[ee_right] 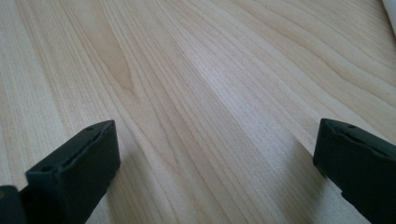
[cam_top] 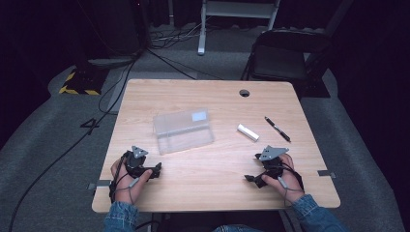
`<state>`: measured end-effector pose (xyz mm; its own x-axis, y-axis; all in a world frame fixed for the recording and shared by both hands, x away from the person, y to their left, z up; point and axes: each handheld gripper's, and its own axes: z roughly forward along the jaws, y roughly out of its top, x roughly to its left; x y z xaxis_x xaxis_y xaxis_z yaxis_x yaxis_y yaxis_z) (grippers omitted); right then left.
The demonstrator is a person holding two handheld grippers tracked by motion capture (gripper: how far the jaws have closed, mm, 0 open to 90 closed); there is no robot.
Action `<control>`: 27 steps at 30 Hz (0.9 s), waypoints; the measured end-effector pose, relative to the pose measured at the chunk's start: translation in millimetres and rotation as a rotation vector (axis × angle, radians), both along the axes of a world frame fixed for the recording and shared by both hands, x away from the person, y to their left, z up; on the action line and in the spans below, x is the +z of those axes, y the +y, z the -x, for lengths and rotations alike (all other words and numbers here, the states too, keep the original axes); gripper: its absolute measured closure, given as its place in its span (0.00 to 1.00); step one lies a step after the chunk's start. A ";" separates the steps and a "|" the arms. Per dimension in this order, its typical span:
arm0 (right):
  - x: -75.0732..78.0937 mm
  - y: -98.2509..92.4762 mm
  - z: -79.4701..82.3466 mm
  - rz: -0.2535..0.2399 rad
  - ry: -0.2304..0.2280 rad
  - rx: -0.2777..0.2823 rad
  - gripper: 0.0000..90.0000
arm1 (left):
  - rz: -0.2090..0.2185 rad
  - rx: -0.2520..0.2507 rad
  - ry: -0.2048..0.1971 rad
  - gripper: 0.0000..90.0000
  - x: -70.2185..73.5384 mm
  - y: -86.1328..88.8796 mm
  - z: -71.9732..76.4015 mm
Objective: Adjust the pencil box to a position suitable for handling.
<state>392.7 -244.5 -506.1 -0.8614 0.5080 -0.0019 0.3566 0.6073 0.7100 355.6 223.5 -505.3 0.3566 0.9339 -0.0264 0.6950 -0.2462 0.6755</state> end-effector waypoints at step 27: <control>-0.1 -4.1 8.3 -0.001 -0.003 -0.021 0.01 | 0.086 -0.036 -0.031 0.31 56.3 -4.6 -19.3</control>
<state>384.4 -248.6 -506.2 -0.8507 0.5256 -0.0037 0.3670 0.5991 0.7116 374.9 218.9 -449.0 0.3918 0.9152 -0.0940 0.6649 -0.2110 0.7165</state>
